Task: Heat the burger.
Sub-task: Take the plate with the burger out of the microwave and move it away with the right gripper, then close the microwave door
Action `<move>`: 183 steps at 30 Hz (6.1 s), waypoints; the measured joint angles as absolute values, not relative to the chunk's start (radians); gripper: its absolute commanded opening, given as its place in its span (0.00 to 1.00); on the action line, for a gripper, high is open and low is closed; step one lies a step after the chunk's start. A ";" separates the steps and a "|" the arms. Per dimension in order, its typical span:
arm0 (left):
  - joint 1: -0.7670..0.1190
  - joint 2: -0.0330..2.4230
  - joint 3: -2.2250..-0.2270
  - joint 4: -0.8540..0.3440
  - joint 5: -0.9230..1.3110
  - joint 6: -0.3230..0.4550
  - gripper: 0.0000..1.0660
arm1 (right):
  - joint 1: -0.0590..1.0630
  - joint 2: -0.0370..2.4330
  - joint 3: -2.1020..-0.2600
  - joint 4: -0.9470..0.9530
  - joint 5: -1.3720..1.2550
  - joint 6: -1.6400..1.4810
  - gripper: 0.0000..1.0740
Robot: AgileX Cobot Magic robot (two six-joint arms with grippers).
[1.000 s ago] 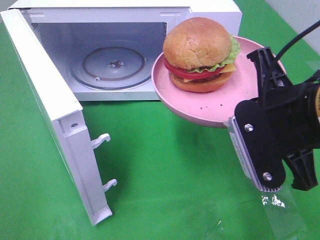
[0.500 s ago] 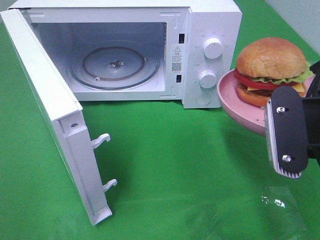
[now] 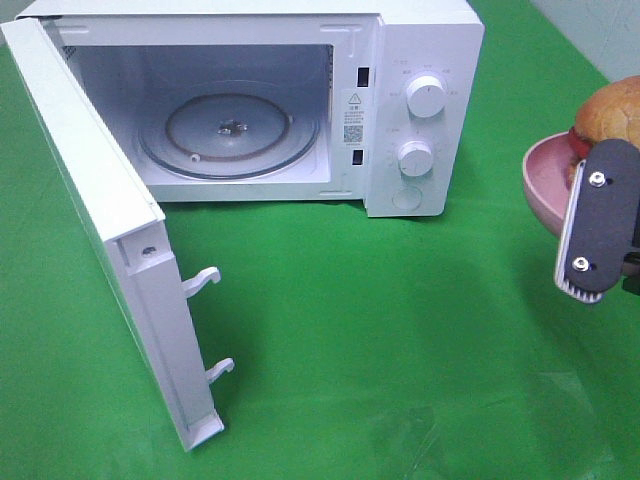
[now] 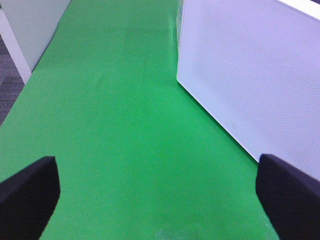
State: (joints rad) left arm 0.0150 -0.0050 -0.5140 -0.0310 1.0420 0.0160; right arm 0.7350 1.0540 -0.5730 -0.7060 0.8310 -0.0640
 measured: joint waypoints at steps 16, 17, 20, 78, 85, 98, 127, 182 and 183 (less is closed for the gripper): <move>0.015 -0.005 -0.514 -0.031 1.042 0.016 0.94 | 0.735 1.101 -0.573 -0.802 0.992 0.427 0.00; 0.015 -0.005 -0.514 -0.031 1.042 0.016 0.94 | 0.735 1.101 -0.573 -0.802 0.992 0.427 0.00; 0.015 -0.005 -0.514 -0.031 1.042 0.016 0.94 | 0.735 1.177 -0.573 -0.813 1.029 0.576 0.00; 0.015 -0.005 -0.514 -0.031 1.042 0.016 0.94 | 0.654 1.652 -0.583 -0.928 0.702 1.186 0.42; 0.015 -0.005 -0.514 -0.031 1.042 0.016 0.94 | 0.654 1.419 -0.582 -0.746 0.614 0.969 0.44; 0.015 -0.005 -0.514 -0.031 1.042 0.016 0.94 | 0.654 1.067 -0.582 -0.324 0.636 0.438 0.78; 0.015 -0.005 -0.514 -0.031 1.042 0.016 0.94 | 0.597 0.501 -0.581 -0.174 1.015 0.283 0.71; 0.015 -0.005 -0.514 -0.031 1.042 0.016 0.94 | 0.117 -0.004 -0.512 -0.148 1.013 0.105 0.71; 0.015 -0.005 -0.514 -0.031 1.042 0.016 0.94 | 0.117 -0.004 -0.512 -0.148 1.013 0.105 0.71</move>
